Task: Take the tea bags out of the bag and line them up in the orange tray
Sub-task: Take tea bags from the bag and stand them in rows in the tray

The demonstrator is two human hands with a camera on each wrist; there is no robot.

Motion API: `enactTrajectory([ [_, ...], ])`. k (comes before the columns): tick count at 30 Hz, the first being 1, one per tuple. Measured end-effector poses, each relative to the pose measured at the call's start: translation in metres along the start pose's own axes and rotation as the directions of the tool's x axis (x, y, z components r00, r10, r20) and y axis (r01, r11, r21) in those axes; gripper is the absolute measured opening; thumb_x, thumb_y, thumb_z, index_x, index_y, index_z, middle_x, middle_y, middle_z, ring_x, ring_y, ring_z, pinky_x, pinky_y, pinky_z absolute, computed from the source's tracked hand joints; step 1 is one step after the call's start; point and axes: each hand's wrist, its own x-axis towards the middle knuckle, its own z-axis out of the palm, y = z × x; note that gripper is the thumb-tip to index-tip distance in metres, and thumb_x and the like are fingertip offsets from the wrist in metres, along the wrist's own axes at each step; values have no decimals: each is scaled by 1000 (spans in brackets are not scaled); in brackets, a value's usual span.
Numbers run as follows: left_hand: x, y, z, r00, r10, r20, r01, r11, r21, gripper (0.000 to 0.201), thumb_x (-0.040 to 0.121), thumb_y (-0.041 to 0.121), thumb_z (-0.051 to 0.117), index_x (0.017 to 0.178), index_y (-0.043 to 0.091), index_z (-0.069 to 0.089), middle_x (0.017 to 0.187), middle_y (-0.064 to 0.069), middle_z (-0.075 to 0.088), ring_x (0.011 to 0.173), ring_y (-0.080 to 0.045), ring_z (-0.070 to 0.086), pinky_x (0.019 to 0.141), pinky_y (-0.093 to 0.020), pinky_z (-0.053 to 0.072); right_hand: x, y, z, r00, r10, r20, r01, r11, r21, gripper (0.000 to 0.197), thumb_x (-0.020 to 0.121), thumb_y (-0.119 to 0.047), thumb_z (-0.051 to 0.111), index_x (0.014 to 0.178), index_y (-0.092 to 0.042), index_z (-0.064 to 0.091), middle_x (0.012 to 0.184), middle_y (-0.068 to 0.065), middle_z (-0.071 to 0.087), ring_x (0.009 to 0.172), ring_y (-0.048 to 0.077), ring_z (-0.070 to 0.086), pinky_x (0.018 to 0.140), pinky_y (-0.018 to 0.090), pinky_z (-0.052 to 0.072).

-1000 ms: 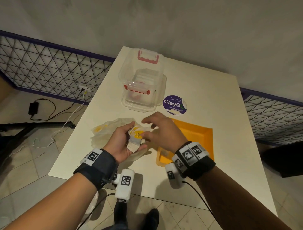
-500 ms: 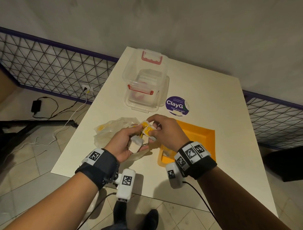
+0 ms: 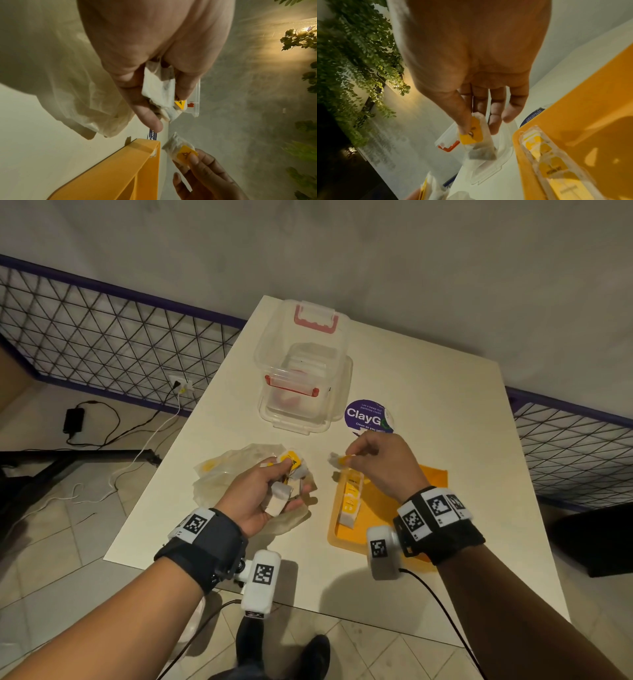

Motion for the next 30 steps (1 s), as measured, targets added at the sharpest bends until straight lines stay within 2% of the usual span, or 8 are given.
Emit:
enactTrajectory([
  [6,0,2,2,1000,-17,-1,17,999,37,30,95,27,62,121,16,52,107,-20,57,83,-26,66,65,-33,57,-1,5,-10,999,7,45,-10,998,64,22,76,-4,79,94,-15,73,83,4,68,74,10,61,65,13,49],
  [9,-1,3,4,1000,-10,-9,10,999,42,21,98,25,58,115,14,53,103,-17,61,86,-26,66,69,-34,56,1,13,-15,996,41,85,-41,999,-3,15,75,-6,81,84,-15,72,76,7,70,71,17,64,73,33,55],
  [12,-6,4,7,1000,1,-9,-1,998,60,10,99,22,55,94,13,58,85,-11,65,73,-23,69,72,-35,48,-1,20,-18,978,70,199,-40,988,-151,13,75,-9,82,74,-16,70,70,-1,68,66,14,62,72,39,56],
  [15,-7,3,9,1000,9,-26,-7,998,62,10,99,22,55,92,15,58,85,-9,64,75,-21,66,69,-33,49,-9,22,-15,950,94,298,-23,973,-231,11,77,-8,79,80,-11,70,81,6,70,66,16,65,70,38,57],
  [20,-6,1,11,999,3,-39,0,998,64,7,98,22,56,96,15,58,88,-10,65,81,-25,65,68,-32,51,-21,30,-1,913,118,390,-30,974,-223,11,81,0,72,88,-5,67,97,22,68,52,17,62,51,26,53],
  [22,-5,1,10,998,-7,-55,9,999,45,11,97,22,57,106,15,56,97,-13,64,89,-29,65,70,-34,53,-21,34,6,902,149,405,-75,978,-194,12,80,1,73,89,-4,67,91,23,68,51,18,63,54,30,56],
  [25,-3,-1,7,998,-26,-63,28,999,31,21,96,24,60,114,15,55,104,-17,64,93,-31,65,67,-33,55,-18,42,16,885,214,413,-166,975,-150,13,77,2,78,84,-2,68,68,15,66,55,24,64,66,42,60],
  [30,-3,-2,8,996,-28,-85,30,999,27,22,95,25,62,114,17,56,107,-14,66,100,-30,65,66,-32,55,-13,47,27,899,245,364,-174,961,-217,15,76,-4,80,79,-6,66,55,7,65,49,20,62,65,39,60],
])
